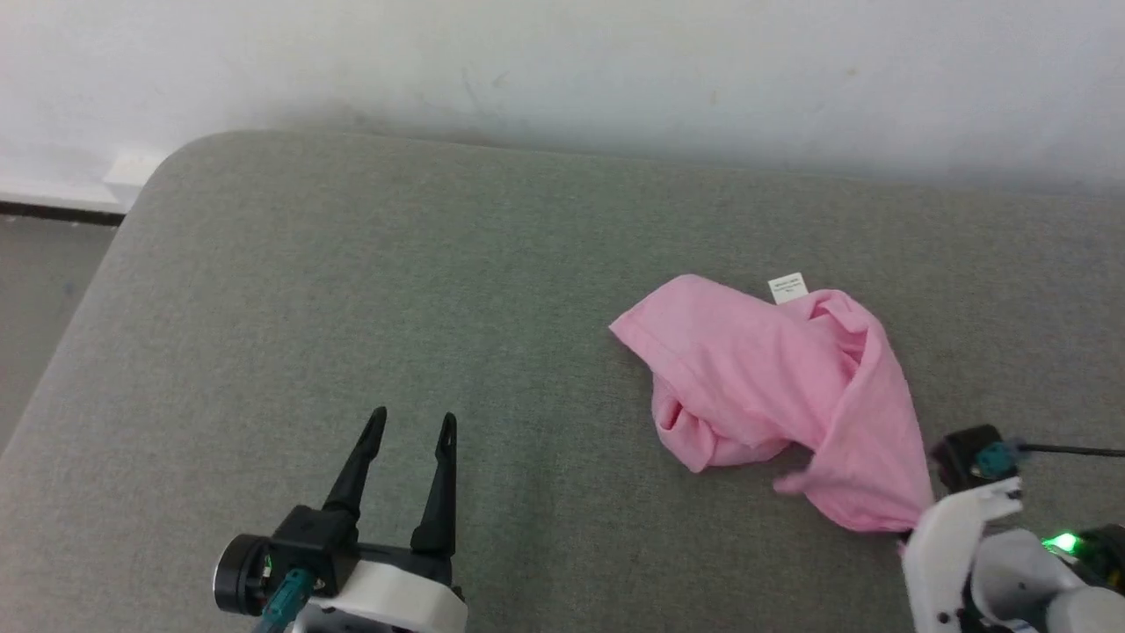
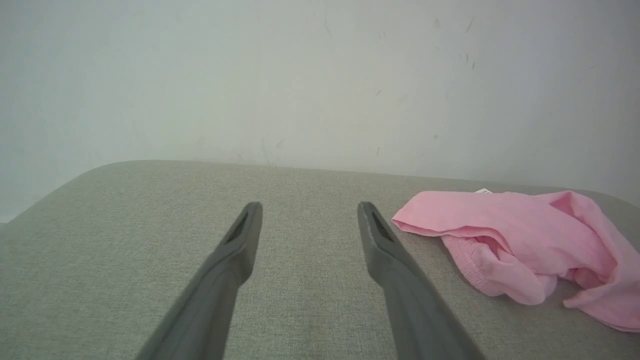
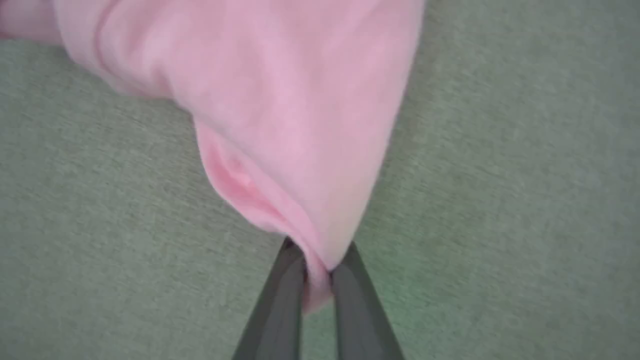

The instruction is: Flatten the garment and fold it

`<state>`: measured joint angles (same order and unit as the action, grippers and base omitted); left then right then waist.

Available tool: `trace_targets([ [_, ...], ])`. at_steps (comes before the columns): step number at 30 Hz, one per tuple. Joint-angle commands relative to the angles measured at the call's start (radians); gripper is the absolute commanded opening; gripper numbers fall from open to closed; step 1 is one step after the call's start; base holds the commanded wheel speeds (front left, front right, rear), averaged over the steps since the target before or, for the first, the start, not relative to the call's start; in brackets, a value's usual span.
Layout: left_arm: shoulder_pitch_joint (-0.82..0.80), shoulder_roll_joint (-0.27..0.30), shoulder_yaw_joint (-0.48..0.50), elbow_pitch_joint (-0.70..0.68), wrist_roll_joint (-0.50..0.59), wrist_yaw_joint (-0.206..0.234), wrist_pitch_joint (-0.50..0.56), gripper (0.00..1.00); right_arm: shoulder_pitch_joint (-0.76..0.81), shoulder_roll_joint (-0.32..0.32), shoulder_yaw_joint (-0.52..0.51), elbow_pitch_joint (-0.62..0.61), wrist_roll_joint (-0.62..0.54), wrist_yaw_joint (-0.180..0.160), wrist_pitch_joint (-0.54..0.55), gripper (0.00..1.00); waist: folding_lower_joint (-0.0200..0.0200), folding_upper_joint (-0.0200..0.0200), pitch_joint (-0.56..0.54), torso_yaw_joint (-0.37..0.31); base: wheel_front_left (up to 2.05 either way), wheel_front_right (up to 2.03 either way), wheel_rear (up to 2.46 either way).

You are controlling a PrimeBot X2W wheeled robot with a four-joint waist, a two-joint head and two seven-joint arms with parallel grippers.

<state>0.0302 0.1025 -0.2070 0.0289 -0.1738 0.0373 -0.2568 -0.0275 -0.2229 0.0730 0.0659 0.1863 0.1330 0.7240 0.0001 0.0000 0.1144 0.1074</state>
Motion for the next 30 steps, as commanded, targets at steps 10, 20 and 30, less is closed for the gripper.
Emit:
trace_targets([
  [10,-0.007,-0.015,0.016,0.012,0.023,-0.031,-0.005,1.00,0.167,-0.014,-0.313,-0.066,-0.063,-0.002,0.002,1.00,-0.0001,0.0000,-0.059,-0.135,0.00,0.00,0.00],
  [20,-0.007,-0.027,-0.013,0.037,0.031,-0.075,-0.005,1.00,0.056,0.103,-0.215,-0.139,-0.063,-0.002,-0.406,1.00,-0.0001,0.0000,-0.066,-0.130,0.00,0.00,0.00],
  [30,-0.177,-0.006,-0.267,0.149,-0.066,-0.166,0.269,1.00,0.053,0.135,-0.149,-0.134,-0.085,-0.002,-0.662,1.00,-0.0001,0.0000,-0.002,-0.135,0.00,0.00,0.00],
])
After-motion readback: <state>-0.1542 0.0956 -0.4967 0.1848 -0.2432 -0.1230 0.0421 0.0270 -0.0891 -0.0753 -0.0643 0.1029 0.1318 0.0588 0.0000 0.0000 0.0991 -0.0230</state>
